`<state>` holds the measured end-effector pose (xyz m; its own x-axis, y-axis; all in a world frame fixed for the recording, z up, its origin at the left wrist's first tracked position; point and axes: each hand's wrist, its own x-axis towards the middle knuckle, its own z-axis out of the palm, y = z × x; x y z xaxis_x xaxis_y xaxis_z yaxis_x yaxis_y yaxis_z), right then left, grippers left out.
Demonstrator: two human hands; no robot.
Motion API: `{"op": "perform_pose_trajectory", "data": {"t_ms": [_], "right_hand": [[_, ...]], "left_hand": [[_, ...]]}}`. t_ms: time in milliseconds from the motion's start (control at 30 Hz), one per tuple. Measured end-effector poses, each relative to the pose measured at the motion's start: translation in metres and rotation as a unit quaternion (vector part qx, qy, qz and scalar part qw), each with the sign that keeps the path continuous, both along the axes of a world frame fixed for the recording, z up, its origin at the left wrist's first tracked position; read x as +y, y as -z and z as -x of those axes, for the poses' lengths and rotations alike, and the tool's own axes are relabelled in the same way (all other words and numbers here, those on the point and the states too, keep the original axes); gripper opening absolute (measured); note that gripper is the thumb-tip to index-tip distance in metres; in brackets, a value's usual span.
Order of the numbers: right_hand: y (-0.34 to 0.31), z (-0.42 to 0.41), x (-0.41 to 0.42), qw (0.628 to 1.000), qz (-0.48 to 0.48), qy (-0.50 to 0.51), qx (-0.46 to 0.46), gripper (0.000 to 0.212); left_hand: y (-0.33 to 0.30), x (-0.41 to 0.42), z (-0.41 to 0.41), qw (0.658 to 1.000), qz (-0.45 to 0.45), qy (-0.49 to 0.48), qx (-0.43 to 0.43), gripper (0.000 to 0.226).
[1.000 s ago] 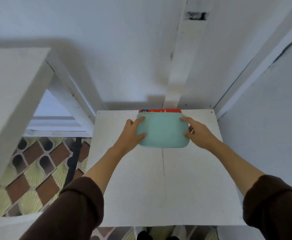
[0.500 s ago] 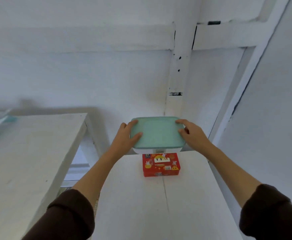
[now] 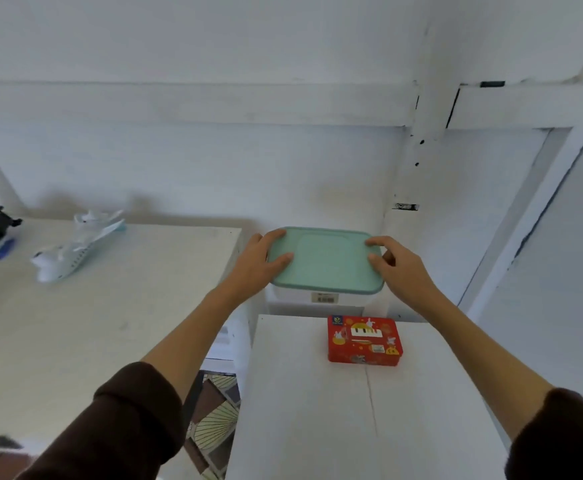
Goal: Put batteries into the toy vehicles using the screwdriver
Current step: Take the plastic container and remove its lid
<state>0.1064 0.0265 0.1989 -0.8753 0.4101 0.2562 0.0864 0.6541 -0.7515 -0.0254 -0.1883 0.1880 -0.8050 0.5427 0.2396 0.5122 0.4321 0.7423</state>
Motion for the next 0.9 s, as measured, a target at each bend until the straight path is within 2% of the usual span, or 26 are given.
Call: {"op": "perform_pose_trajectory", "data": {"t_ms": [500, 633, 900], "right_hand": [[0.054, 0.153, -0.225, 0.999, 0.032, -0.022, -0.037, 0.019], [0.061, 0.170, -0.270, 0.996, -0.009, -0.038, -0.078, 0.022], [0.054, 0.168, -0.309, 0.985, -0.084, -0.081, -0.125, 0.021]], "left_hand": [[0.042, -0.242, 0.149, 0.998, 0.067, -0.011, -0.005, 0.050], [0.058, -0.291, 0.165, 0.996, 0.084, -0.005, -0.032, 0.052], [0.065, -0.342, 0.166, 0.998, 0.039, 0.019, -0.054, 0.050]]}}
